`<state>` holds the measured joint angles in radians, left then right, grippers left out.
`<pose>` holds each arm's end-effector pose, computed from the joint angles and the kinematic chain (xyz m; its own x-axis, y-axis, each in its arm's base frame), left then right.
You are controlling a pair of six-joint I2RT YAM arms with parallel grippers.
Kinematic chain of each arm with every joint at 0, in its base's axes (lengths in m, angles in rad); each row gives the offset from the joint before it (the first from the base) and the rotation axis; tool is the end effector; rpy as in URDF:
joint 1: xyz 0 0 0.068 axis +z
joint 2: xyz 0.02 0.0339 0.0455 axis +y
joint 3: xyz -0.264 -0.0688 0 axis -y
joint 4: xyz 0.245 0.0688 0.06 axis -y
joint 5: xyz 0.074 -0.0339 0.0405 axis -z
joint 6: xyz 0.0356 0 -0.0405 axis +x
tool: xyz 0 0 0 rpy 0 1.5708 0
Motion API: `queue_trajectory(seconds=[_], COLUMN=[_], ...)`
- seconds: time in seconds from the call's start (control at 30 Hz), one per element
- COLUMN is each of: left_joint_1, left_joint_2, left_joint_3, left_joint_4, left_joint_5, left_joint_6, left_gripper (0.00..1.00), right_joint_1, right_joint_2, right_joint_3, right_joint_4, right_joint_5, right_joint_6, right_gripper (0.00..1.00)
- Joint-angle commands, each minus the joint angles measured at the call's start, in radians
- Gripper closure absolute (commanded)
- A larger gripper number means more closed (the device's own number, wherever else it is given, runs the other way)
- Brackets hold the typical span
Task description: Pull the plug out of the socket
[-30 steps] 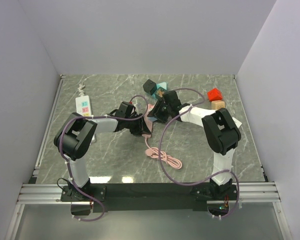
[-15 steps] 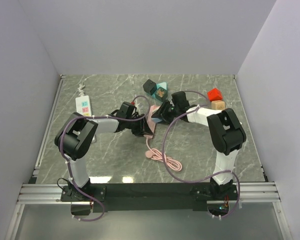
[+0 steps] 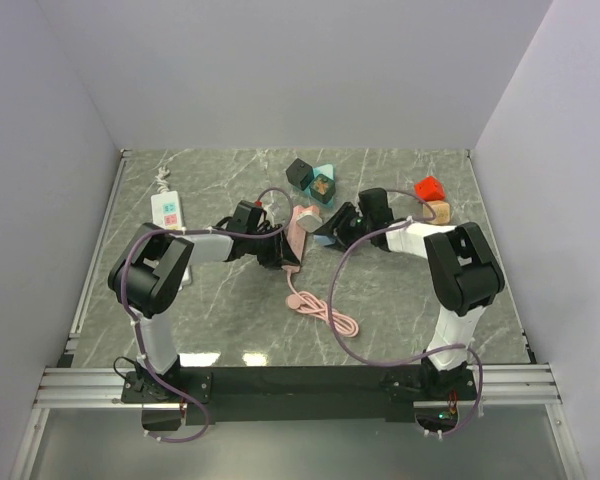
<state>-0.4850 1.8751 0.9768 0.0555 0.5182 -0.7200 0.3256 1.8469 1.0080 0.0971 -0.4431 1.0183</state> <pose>0.3178 -0.1874 0.1328 -0.9558 -0.1438 -0.2564 0.0882 0.6918 -0.7167 0.3538 0.1356 0.1536 -0.8369 0.5291 -0.1404 0.2360 0.5801 0.7796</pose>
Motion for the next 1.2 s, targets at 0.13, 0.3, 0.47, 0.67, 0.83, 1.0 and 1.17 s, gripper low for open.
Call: queue_trajectory(seconds=[0.13,0.3,0.47,0.67,0.83,1.0,1.17], left_joint_1=[-0.003,-0.003,-0.004,-0.003,-0.004,-0.004,-0.004], left_joint_2=[0.009,-0.001,-0.005,-0.016,-0.021,-0.024,-0.028], left_joint_3=[-0.033,-0.050,-0.059,-0.055,-0.063,-0.063,-0.066], left_joint_4=[-0.088,-0.083,-0.066,-0.071,-0.069,-0.068,-0.066], left_joint_5=[-0.038,-0.040,-0.026,-0.021,-0.020,-0.017,-0.018], left_joint_6=[0.001,-0.002,-0.010,-0.007,-0.006,-0.009,-0.007], left_gripper=[0.99,0.99,0.99,0.99,0.99,0.99,0.99], right_joint_1=[-0.058,-0.129,-0.201,-0.226,-0.238,-0.255,-0.258], right_joint_2=[-0.187,-0.212,-0.115,-0.049,-0.045,-0.066,-0.117], right_joint_3=[-0.054,-0.043,0.050,0.132,0.170,0.196,0.225], right_joint_4=[-0.025,-0.181,-0.283,-0.335,-0.387,-0.427,-0.454], right_joint_5=[0.067,0.156,0.225,0.253,0.280,0.285,0.259], right_joint_6=[-0.009,-0.087,-0.132,-0.144,-0.150,-0.155,-0.175], right_gripper=[1.00,1.00,0.96,0.51,0.30,0.16,0.13])
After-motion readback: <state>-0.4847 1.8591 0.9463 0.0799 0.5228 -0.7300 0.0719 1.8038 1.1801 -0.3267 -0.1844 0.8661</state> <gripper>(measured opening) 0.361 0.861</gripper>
